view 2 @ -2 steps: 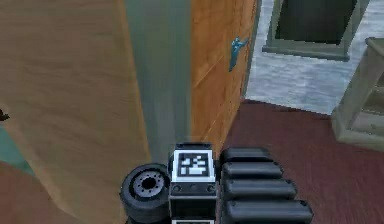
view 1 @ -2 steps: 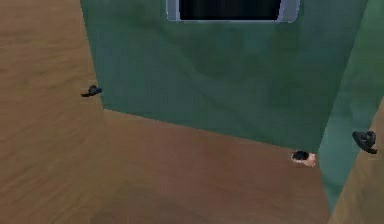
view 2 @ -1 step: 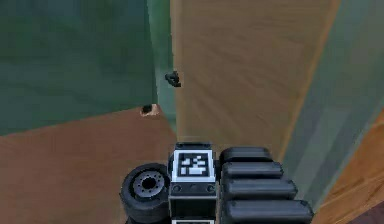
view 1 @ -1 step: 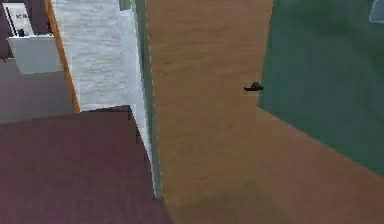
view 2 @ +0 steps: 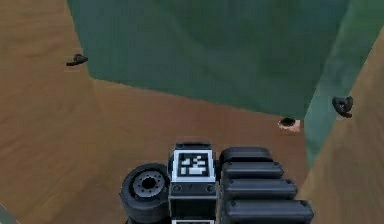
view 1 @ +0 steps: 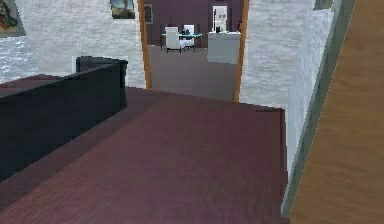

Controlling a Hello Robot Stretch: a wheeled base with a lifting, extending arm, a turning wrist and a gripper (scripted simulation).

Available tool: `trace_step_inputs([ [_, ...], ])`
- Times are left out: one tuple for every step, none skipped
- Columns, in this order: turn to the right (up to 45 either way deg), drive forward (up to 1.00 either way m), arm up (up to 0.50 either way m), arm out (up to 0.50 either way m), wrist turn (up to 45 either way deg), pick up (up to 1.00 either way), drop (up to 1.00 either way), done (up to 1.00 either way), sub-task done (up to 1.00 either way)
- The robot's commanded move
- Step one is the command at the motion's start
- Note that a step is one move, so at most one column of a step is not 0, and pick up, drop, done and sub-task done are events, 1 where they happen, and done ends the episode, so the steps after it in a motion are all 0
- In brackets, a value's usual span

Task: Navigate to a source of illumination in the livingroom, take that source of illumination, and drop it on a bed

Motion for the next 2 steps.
trace_step_inputs([
  [-21.0, 0.0, 0.0, 0.0, 0.0, 0.0, 0.0, 0.0, 0.0],
  [0.0, 0.1, 0.0, 0.0, 0.0, 0.0, 0.0, 0.0, 0.0],
])
